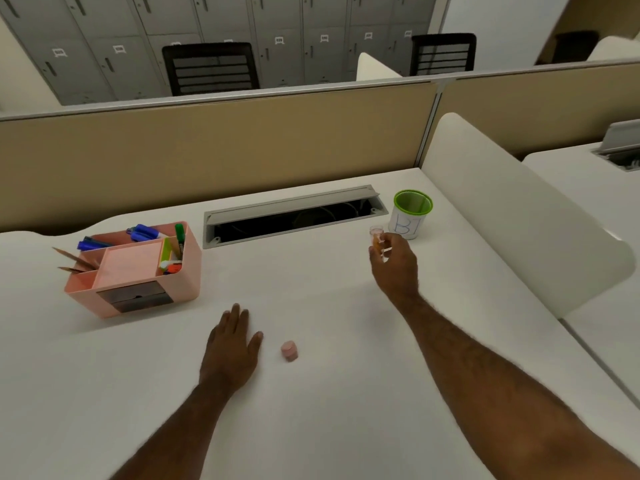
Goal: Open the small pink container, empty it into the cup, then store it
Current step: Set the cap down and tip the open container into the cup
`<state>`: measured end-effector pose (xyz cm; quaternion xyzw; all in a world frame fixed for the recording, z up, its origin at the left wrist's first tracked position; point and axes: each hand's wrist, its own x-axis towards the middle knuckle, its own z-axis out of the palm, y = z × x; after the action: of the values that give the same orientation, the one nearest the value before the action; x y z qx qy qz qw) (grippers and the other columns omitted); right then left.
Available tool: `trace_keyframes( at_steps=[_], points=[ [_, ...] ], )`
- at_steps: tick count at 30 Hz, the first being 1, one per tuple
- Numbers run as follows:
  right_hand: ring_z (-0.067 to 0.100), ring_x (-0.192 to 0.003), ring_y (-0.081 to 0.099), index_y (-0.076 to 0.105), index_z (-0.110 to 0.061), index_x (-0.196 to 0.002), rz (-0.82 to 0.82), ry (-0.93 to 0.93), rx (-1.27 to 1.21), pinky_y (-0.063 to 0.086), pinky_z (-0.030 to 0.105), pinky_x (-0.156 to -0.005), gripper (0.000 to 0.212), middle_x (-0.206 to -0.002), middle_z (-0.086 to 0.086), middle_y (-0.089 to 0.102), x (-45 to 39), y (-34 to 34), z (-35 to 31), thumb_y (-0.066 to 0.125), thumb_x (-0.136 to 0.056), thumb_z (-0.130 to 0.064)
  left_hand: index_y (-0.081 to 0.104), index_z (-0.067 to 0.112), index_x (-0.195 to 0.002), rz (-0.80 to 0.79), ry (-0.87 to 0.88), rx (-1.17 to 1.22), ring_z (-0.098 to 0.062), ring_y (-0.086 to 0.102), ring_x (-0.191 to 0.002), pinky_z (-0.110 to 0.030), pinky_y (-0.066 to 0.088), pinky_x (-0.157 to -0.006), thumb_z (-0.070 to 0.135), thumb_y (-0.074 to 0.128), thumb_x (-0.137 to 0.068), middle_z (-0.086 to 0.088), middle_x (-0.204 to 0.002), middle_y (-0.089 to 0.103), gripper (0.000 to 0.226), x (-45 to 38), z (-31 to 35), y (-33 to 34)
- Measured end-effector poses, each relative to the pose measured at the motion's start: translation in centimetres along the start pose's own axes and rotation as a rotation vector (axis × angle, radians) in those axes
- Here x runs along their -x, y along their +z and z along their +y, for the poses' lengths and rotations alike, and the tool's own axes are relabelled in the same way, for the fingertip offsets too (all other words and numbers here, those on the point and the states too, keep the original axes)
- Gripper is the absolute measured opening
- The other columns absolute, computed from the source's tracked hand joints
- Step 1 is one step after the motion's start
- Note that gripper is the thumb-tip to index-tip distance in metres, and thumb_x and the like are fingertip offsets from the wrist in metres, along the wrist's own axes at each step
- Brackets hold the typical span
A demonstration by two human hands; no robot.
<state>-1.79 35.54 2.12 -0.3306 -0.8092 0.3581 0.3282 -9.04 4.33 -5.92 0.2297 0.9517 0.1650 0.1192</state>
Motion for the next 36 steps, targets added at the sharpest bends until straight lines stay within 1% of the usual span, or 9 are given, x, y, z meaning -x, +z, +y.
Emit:
trace_keyframes(
  at_steps=[3, 9, 15, 19, 22, 28, 31, 33, 36],
  points=[
    [0.035, -0.095, 0.063, 0.061, -0.003, -0.107, 0.093, 0.044, 0.016, 0.047, 0.034, -0.081, 0.023, -0.104, 0.019, 0.067, -3.2, -1.4, 1.4, 0.064, -0.088, -0.016, -0.002, 0.019, -0.152, 0.02, 0.001, -0.054, -0.014, -0.006, -0.15, -0.035, 0.002, -0.123, 0.053, 0.02, -0.096, 0.003, -0.163, -0.008, 0.069, -0.2, -0.5, 0.7],
    [0.037, -0.103, 0.06, 0.061, -0.001, -0.113, 0.193, 0.132, 0.087, 0.044, 0.036, -0.086, 0.029, -0.111, 0.023, 0.064, -9.3, -3.1, 3.7, 0.054, -0.096, -0.023, -0.008, 0.019, -0.15, 0.041, -0.003, -0.108, -0.012, -0.008, -0.15, -0.032, 0.0, -0.122, 0.064, 0.007, -0.087, 0.005, -0.161, -0.012, 0.08, -2.0, -0.3, 0.9],
    [0.04, -0.111, 0.056, 0.058, 0.0, -0.125, 0.144, 0.156, 0.161, 0.04, 0.036, -0.093, 0.035, -0.12, 0.028, 0.057, -13.4, -3.2, 4.1, 0.051, -0.095, -0.016, -0.003, 0.018, -0.152, 0.051, -0.006, -0.125, -0.014, -0.006, -0.15, -0.034, 0.004, -0.123, 0.063, 0.008, -0.088, 0.003, -0.163, -0.008, 0.079, -3.0, -0.2, 0.9],
    [0.038, -0.107, 0.057, 0.058, 0.002, -0.116, 0.147, 0.158, 0.179, 0.041, 0.036, -0.087, 0.031, -0.117, 0.024, 0.061, -14.8, -3.4, 3.9, 0.055, -0.089, -0.013, -0.004, 0.018, -0.152, 0.061, -0.005, -0.139, -0.014, -0.005, -0.15, -0.034, 0.004, -0.122, 0.062, 0.01, -0.09, 0.003, -0.163, -0.007, 0.077, -2.9, -0.3, 1.1],
    [0.039, -0.106, 0.057, 0.056, 0.003, -0.109, 0.13, 0.15, 0.208, 0.042, 0.038, -0.085, 0.029, -0.114, 0.023, 0.063, -15.2, -3.5, 4.0, 0.059, -0.089, -0.018, -0.003, 0.018, -0.152, 0.06, -0.002, -0.145, -0.014, -0.004, -0.15, -0.034, 0.005, -0.122, 0.062, 0.01, -0.09, 0.003, -0.163, -0.007, 0.077, -2.8, -0.3, 1.0],
    [0.04, -0.112, 0.054, 0.063, 0.001, -0.114, 0.074, 0.125, 0.312, 0.044, 0.038, -0.088, 0.033, -0.117, 0.027, 0.059, -15.6, -4.0, 4.1, 0.053, -0.085, -0.011, 0.0, 0.017, -0.152, 0.065, 0.001, -0.134, -0.015, -0.003, -0.151, -0.035, 0.005, -0.123, 0.063, 0.01, -0.089, 0.002, -0.163, -0.003, 0.078, -2.8, -0.2, 1.0],
    [0.038, -0.114, 0.054, 0.059, -0.002, -0.118, 0.031, 0.114, 0.352, 0.044, 0.038, -0.09, 0.034, -0.119, 0.022, 0.061, -15.8, -4.0, 3.8, 0.054, -0.084, -0.008, 0.002, 0.017, -0.152, 0.073, 0.005, -0.119, -0.016, 0.0, -0.151, -0.036, 0.006, -0.122, 0.062, 0.013, -0.09, 0.001, -0.164, -0.001, 0.077, -2.8, -0.3, 1.0],
    [0.038, -0.111, 0.056, 0.053, -0.003, -0.115, 0.019, 0.132, 0.336, 0.045, 0.038, -0.085, 0.034, -0.115, 0.02, 0.064, -15.9, -4.1, 3.6, 0.057, -0.081, -0.004, 0.003, 0.018, -0.152, 0.072, 0.006, -0.117, -0.017, 0.001, -0.151, -0.036, 0.007, -0.122, 0.062, 0.014, -0.09, 0.001, -0.164, 0.0, 0.077, -2.8, -0.3, 1.0],
    [0.036, -0.097, 0.06, 0.05, -0.005, -0.11, 0.103, 0.119, 0.255, 0.047, 0.038, -0.076, 0.035, -0.103, 0.02, 0.066, -16.0, -4.3, 3.1, 0.057, -0.076, -0.002, 0.004, 0.017, -0.152, 0.074, 0.006, -0.123, -0.017, 0.001, -0.151, -0.037, 0.008, -0.122, 0.062, 0.013, -0.09, 0.001, -0.164, 0.0, 0.077, -2.8, -0.3, 1.0]
  ],
)
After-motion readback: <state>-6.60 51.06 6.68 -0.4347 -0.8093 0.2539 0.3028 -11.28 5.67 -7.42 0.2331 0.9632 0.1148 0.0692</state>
